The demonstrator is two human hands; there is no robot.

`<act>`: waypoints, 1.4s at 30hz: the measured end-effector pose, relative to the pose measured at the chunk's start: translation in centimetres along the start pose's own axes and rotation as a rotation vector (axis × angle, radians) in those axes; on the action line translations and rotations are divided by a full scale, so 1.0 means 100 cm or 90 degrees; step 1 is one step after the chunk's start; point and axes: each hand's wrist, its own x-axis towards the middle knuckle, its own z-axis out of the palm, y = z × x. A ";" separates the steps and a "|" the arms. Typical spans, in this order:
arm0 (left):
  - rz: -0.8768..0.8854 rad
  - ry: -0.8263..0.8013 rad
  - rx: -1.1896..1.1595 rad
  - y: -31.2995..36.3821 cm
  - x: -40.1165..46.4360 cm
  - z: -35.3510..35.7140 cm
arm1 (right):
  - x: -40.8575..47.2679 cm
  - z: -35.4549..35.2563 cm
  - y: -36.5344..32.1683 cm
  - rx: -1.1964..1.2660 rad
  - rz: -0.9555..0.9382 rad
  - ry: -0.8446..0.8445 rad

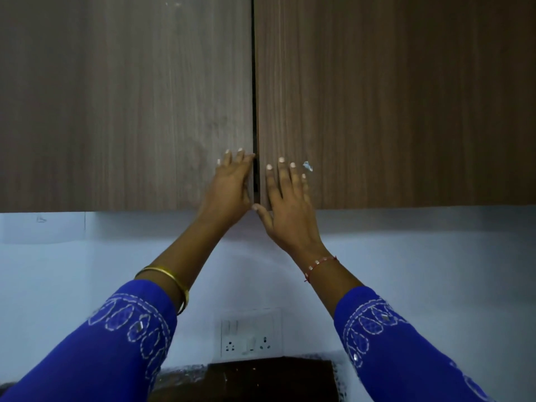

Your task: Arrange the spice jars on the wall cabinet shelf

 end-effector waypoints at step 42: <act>0.029 -0.157 0.210 -0.022 -0.042 0.020 | -0.005 0.015 0.004 -0.040 -0.010 -0.150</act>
